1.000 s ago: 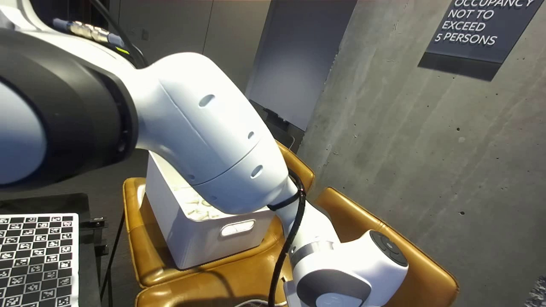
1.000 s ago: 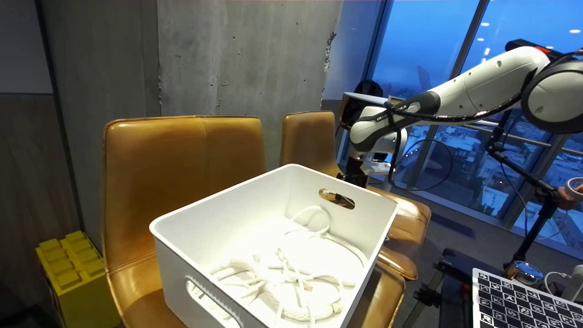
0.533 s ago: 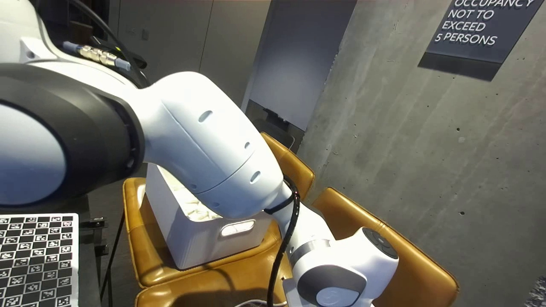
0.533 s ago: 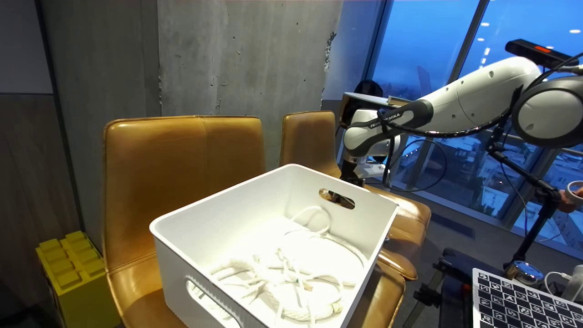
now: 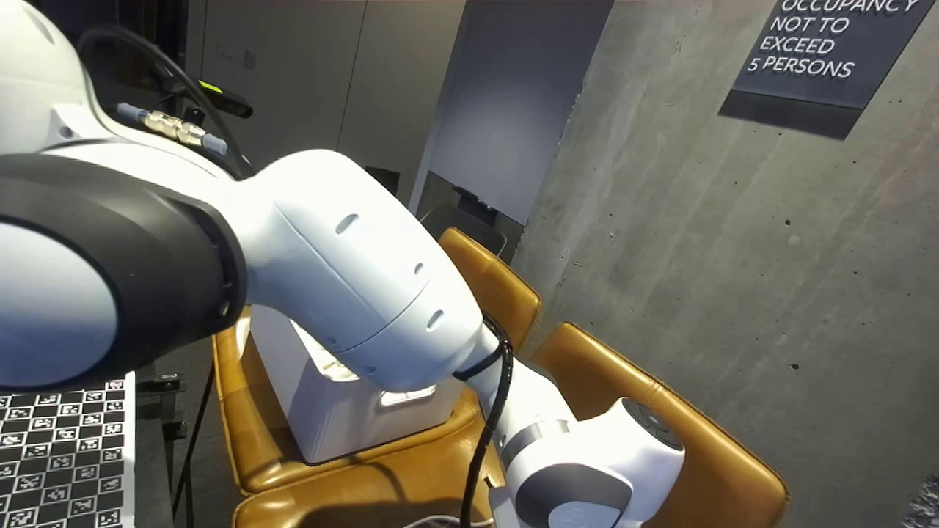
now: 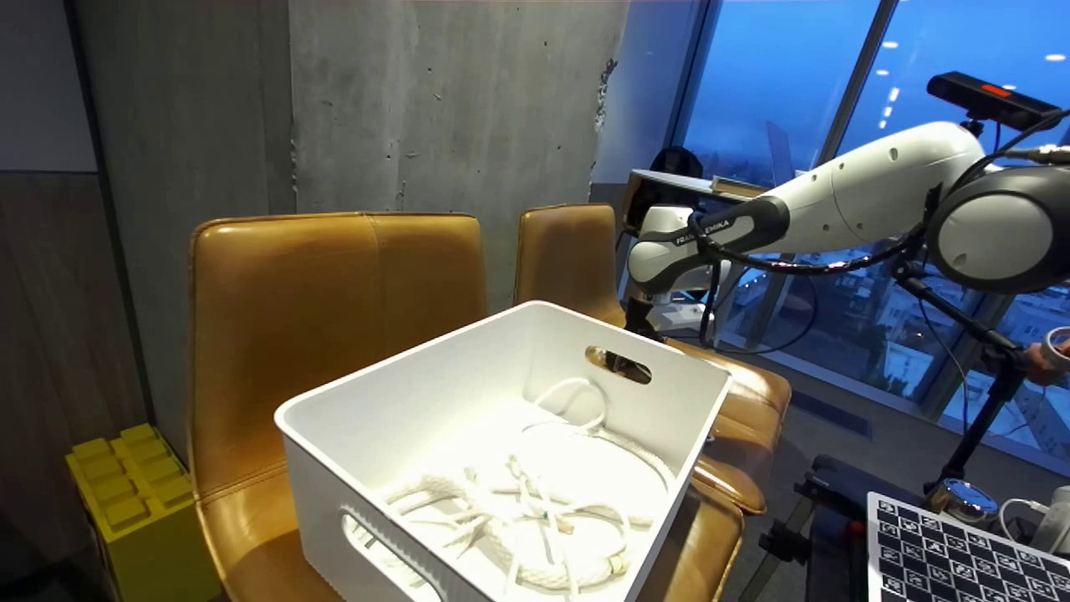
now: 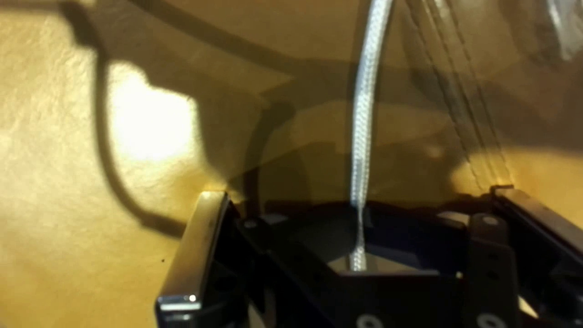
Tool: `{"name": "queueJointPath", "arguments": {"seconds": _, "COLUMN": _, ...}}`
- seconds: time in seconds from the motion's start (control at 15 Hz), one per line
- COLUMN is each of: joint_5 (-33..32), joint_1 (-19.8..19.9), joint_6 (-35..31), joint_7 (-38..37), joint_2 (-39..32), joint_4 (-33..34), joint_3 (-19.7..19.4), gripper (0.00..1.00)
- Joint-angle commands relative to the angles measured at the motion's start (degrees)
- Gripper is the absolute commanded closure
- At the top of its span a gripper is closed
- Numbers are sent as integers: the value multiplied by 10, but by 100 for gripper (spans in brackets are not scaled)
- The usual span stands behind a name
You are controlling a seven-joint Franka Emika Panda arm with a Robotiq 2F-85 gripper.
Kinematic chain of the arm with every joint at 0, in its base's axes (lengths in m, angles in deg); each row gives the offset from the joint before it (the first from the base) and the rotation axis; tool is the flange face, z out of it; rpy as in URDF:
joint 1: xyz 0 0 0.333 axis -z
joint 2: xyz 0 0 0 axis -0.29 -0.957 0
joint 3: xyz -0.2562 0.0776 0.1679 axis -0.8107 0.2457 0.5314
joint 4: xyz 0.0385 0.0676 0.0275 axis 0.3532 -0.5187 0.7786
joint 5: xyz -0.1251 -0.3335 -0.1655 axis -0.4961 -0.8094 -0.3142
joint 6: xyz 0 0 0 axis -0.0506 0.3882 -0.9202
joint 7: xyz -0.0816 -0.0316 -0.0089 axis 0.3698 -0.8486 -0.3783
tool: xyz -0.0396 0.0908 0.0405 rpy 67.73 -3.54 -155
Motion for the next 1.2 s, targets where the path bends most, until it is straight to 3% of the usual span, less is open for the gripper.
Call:
{"name": "queueJointPath", "arguments": {"seconds": 0.0, "joint_5": -11, "joint_1": -8, "joint_6": 10, "joint_7": -17, "joint_2": -20, "joint_4": 28, "joint_3": -15, "gripper": 100}}
{"name": "queueJointPath", "arguments": {"seconds": 0.47, "joint_5": -7, "joint_1": -16, "joint_6": 12, "joint_7": -9, "joint_2": 9, "joint_4": 8, "joint_3": -18, "gripper": 100}}
{"name": "queueJointPath", "arguments": {"seconds": 1.13, "joint_5": -1, "joint_1": -93, "joint_6": 1, "joint_7": 9, "joint_2": 203, "joint_4": -62, "joint_3": 0, "gripper": 100}}
